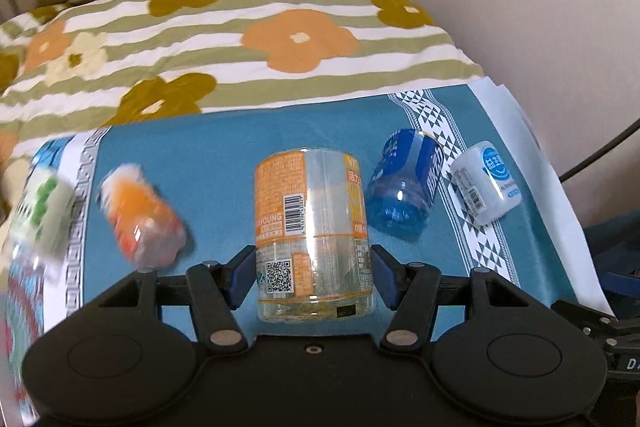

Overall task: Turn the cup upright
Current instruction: 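Close the left gripper on the cup's base and lift it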

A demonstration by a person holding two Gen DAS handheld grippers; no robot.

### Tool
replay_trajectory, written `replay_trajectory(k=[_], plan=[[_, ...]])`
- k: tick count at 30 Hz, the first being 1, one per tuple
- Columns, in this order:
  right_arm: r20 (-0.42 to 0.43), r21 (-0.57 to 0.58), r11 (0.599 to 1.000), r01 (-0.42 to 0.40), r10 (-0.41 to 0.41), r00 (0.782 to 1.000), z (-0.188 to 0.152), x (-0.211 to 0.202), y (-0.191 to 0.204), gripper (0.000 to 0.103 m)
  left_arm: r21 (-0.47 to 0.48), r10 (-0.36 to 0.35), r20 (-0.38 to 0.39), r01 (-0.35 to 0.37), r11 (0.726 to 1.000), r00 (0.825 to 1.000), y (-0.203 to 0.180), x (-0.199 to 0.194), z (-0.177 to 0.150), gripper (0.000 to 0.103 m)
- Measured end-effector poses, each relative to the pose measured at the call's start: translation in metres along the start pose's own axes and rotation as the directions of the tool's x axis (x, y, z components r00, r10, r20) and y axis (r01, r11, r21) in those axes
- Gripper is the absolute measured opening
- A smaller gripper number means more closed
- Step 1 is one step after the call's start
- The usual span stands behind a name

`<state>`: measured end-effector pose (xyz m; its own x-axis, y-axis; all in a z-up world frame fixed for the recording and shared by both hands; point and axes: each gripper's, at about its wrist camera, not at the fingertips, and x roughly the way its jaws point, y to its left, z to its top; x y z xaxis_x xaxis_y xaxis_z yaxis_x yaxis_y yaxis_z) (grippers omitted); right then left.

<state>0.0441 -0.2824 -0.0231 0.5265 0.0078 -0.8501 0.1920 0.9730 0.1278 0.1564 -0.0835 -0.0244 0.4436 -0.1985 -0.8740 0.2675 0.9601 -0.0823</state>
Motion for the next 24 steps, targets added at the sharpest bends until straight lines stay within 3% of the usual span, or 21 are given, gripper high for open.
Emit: replay_trajectory(k=[6, 14, 24], plan=[[-0.016, -0.086, 0.994, -0.061, 0.060, 0.998, -0.013, 0.000, 0.004, 0.103, -0.066, 0.030, -0.013, -0.031, 0.997, 0.999, -0.004, -0.012, -0.036, 0.064], [-0.093, -0.148, 0.985, -0.091, 0.078, 0.993, -0.033, 0.023, 0.008, 0.103, -0.081, 0.038, -0.084, -0.045, 0.996, 0.996, -0.011, 0.012, -0.079, 0.065], [-0.138, -0.133, 0.988, -0.072, 0.053, 0.989, -0.044, 0.039, 0.011, 0.103, -0.035, 0.065, -0.081, -0.068, 0.997, 0.995, -0.005, 0.039, -0.091, 0.065]])
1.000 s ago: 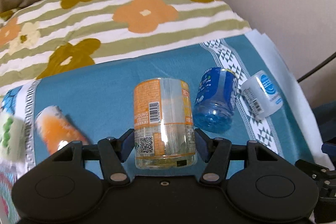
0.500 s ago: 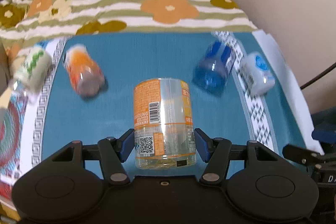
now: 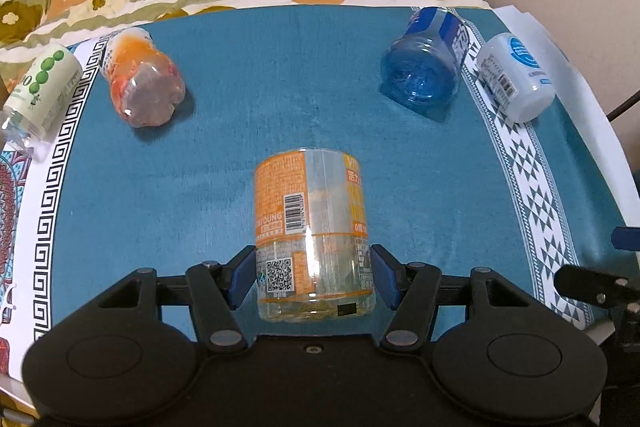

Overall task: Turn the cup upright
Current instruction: 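Close the left gripper on the cup's base and lift it, then rotate the left gripper to turn the cup opening upward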

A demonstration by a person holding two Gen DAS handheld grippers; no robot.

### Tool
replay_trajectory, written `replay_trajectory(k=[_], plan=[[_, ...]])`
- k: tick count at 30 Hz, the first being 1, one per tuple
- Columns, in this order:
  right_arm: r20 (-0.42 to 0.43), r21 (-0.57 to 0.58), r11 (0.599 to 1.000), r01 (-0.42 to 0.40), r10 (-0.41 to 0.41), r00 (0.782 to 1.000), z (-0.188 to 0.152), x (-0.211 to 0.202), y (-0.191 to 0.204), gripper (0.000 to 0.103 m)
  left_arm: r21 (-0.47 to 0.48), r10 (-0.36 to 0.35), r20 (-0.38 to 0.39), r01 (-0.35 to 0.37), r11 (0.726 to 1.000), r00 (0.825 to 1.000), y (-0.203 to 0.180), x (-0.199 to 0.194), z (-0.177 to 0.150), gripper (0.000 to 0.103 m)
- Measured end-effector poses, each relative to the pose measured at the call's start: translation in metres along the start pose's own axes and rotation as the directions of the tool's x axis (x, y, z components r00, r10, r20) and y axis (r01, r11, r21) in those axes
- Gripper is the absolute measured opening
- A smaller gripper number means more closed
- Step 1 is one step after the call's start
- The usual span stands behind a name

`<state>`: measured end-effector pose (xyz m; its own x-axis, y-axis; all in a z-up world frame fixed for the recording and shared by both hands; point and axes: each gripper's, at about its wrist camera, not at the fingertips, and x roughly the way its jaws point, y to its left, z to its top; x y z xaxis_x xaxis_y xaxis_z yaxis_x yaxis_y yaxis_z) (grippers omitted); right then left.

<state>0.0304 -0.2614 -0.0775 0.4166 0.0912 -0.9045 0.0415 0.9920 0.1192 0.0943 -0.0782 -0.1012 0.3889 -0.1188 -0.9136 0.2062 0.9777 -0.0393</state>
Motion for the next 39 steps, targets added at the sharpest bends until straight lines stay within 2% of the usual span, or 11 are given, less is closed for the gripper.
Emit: replay_trajectory(k=[5, 6, 7, 9, 16, 28, 36, 39], plan=[[-0.011, 0.009, 1.000, 0.005, -0.005, 1.000, -0.003, 0.003, 0.002, 0.103, 0.003, 0.000, -0.004, 0.000, 1.000, 1.000, 0.001, 0.005, -0.001, 0.066], [-0.012, 0.009, 1.000, 0.006, -0.006, 1.000, -0.003, 0.002, 0.003, 0.103, 0.009, 0.002, -0.003, -0.002, 1.000, 1.000, 0.001, 0.005, -0.001, 0.072], [-0.012, 0.009, 1.000, 0.007, -0.007, 1.000, -0.003, 0.002, 0.004, 0.103, 0.014, 0.009, 0.000, -0.009, 1.000, 1.000, 0.000, 0.004, -0.001, 0.083], [-0.012, 0.012, 1.000, 0.008, -0.008, 1.000, -0.003, 0.002, 0.004, 0.103, 0.025, 0.022, 0.018, -0.022, 0.999, 1.000, -0.001, 0.002, -0.001, 0.089], [0.000, 0.015, 1.000, 0.016, -0.016, 1.000, -0.001, -0.002, 0.008, 0.103, 0.035, 0.027, 0.017, -0.028, 0.999, 0.999, 0.001, -0.001, 0.000, 0.089], [0.027, 0.031, 0.999, 0.041, -0.042, 0.999, 0.006, -0.012, 0.024, 0.103, 0.046, -0.013, 0.021, 0.012, 0.999, 1.000, 0.011, -0.010, -0.001, 0.089], [0.058, 0.022, 0.998, 0.055, -0.057, 0.997, 0.020, -0.020, 0.043, 0.103, 0.064, -0.045, 0.022, 0.044, 0.997, 0.999, 0.019, -0.016, -0.002, 0.089], [0.059, 0.009, 1.000, 0.028, -0.029, 0.998, 0.033, -0.024, 0.052, 0.103, 0.069, -0.054, 0.026, 0.052, 0.996, 0.998, 0.024, -0.025, -0.003, 0.089]])
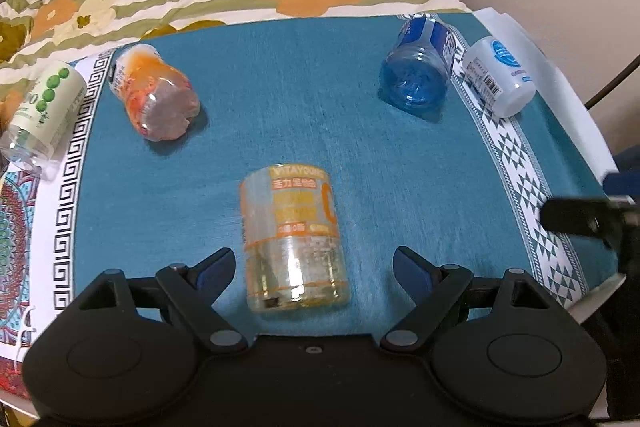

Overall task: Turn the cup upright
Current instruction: 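Rotate the left gripper to turn the cup opening upward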

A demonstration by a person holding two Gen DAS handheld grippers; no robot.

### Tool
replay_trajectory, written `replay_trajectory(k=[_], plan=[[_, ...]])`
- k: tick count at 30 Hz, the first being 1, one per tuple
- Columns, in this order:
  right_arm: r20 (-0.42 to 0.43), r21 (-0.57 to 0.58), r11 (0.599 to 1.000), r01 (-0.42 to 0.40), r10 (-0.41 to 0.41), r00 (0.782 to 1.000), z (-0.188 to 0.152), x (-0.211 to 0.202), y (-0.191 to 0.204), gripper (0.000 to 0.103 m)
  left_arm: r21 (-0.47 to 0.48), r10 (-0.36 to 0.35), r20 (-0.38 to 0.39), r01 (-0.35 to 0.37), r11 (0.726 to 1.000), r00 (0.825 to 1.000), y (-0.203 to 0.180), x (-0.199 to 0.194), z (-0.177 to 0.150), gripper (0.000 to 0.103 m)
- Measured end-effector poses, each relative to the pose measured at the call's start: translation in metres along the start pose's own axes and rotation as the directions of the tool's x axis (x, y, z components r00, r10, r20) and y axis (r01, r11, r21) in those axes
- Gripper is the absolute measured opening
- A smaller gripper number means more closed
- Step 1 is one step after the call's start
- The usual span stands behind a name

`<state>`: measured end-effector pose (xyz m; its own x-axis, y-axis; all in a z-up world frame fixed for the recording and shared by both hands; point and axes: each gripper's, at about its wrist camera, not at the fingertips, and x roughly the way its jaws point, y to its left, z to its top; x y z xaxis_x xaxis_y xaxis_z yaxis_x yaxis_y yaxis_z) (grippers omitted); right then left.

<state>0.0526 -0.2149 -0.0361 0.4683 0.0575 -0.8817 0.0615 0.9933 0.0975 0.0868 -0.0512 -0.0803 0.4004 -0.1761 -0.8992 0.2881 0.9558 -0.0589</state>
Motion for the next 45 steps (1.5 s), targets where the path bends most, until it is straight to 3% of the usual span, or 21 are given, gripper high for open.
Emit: replay_trajectory(k=[2, 4, 8, 14, 19, 25, 28, 30, 40, 42, 45], plan=[[-0.008, -0.017, 0.999, -0.030, 0.029, 1.000, 0.011, -0.002, 0.008, 0.103, -0.005, -0.005, 0.009, 0.005, 1.000, 1.000, 0.006, -0.011, -0.002, 0.091], [-0.033, -0.020, 0.997, -0.080, 0.079, 0.996, 0.024, 0.000, 0.020, 0.103, -0.021, 0.000, 0.024, 0.001, 1.000, 1.000, 0.014, -0.023, -0.005, 0.102], [-0.094, 0.010, 0.981, -0.195, 0.195, 0.976, 0.046, 0.015, 0.043, 0.103, -0.068, 0.028, 0.038, -0.025, 0.997, 0.999, 0.037, -0.042, -0.014, 0.103], [-0.208, 0.086, 0.958, -0.274, 0.286, 0.935, 0.064, 0.062, 0.081, 0.103, -0.126, 0.022, 0.031, -0.018, 0.992, 0.999, 0.075, -0.056, -0.033, 0.103], [-0.271, 0.128, 0.957, -0.261, 0.287, 0.919, 0.069, 0.094, 0.099, 0.100, -0.159, 0.051, 0.025, -0.046, 0.986, 0.998, 0.101, -0.060, -0.046, 0.103], [-0.307, 0.200, 0.948, -0.246, 0.299, 0.904, 0.069, 0.114, 0.103, 0.090, -0.221, 0.029, 0.012, -0.026, 0.975, 0.999, 0.127, -0.059, -0.055, 0.103], [-0.317, 0.219, 0.947, -0.235, 0.296, 0.901, 0.068, 0.120, 0.103, 0.084, -0.232, 0.025, 0.012, -0.021, 0.972, 1.000, 0.136, -0.060, -0.057, 0.103], [-0.323, 0.231, 0.945, -0.232, 0.299, 0.898, 0.067, 0.123, 0.103, 0.074, -0.235, 0.024, 0.012, -0.021, 0.972, 1.000, 0.140, -0.060, -0.058, 0.103], [-0.286, 0.264, 0.927, -0.268, 0.340, 0.896, 0.063, 0.111, 0.097, 0.070, -0.236, 0.017, 0.018, -0.013, 0.972, 1.000, 0.145, -0.063, -0.054, 0.103], [-0.237, 0.264, 0.918, -0.296, 0.359, 0.903, 0.064, 0.095, 0.095, 0.070, -0.235, 0.022, 0.027, -0.015, 0.972, 0.999, 0.146, -0.067, -0.052, 0.103], [-0.084, 0.224, 0.922, -0.316, 0.342, 0.936, 0.060, 0.060, 0.091, 0.070, -0.235, 0.027, 0.044, -0.016, 0.972, 0.999, 0.148, -0.072, -0.050, 0.103]])
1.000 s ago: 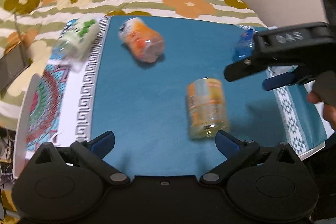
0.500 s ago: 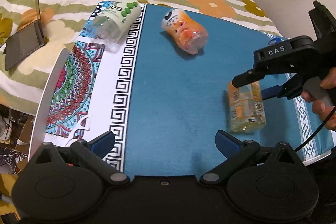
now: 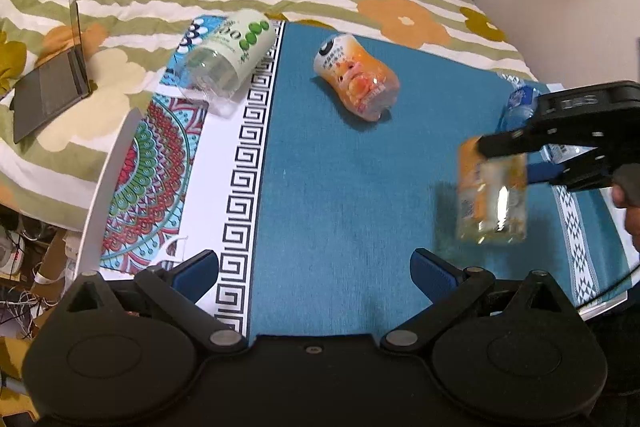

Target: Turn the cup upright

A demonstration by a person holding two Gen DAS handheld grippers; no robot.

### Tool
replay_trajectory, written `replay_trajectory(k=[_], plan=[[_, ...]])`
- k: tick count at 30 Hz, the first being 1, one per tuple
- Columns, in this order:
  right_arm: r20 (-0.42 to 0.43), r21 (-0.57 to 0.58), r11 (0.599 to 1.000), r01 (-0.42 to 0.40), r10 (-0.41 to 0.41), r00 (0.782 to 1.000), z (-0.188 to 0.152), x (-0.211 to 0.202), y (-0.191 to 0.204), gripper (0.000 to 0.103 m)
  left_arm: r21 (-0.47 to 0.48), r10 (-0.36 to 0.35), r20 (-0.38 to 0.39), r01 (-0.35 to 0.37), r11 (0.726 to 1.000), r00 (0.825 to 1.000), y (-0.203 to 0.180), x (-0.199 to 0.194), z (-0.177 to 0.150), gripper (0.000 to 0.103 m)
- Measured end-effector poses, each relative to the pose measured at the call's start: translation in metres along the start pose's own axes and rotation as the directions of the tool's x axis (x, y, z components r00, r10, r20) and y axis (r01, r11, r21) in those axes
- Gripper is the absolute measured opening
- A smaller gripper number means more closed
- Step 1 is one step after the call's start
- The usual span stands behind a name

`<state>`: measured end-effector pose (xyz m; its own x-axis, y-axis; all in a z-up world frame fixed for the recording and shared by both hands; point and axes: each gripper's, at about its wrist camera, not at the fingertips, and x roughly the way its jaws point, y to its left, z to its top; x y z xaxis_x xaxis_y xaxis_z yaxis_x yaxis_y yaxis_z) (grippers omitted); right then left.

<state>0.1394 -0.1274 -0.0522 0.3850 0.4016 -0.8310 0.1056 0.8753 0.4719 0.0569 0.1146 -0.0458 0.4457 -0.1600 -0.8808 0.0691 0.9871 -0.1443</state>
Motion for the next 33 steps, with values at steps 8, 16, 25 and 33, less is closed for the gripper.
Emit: replay_trajectory(k=[8, 16, 25, 33], plan=[[0.468, -0.089, 0.992, 0.087, -0.035, 0.883, -0.049, -0.014, -0.009, 0.070, 0.014, 0.016, 0.033, -0.017, 1.000, 0.999, -0.001, -0.002, 0.004, 0.103], [0.593, -0.166, 0.969, 0.185, -0.052, 0.804, -0.068, 0.021, -0.014, 0.071, 0.070, 0.076, 0.052, -0.080, 0.994, 0.996, -0.002, 0.000, -0.003, 0.103], [0.636, -0.256, 0.936, 0.242, -0.026, 0.771, -0.097, 0.023, -0.012, 0.072, 0.105, 0.095, 0.048, -0.099, 0.989, 0.994, -0.010, 0.006, -0.011, 0.103], [0.607, -0.288, 0.918, 0.275, -0.047, 0.794, -0.116, 0.017, -0.005, 0.073, 0.108, 0.070, 0.039, -0.074, 0.991, 0.997, -0.018, 0.008, -0.014, 0.103]])
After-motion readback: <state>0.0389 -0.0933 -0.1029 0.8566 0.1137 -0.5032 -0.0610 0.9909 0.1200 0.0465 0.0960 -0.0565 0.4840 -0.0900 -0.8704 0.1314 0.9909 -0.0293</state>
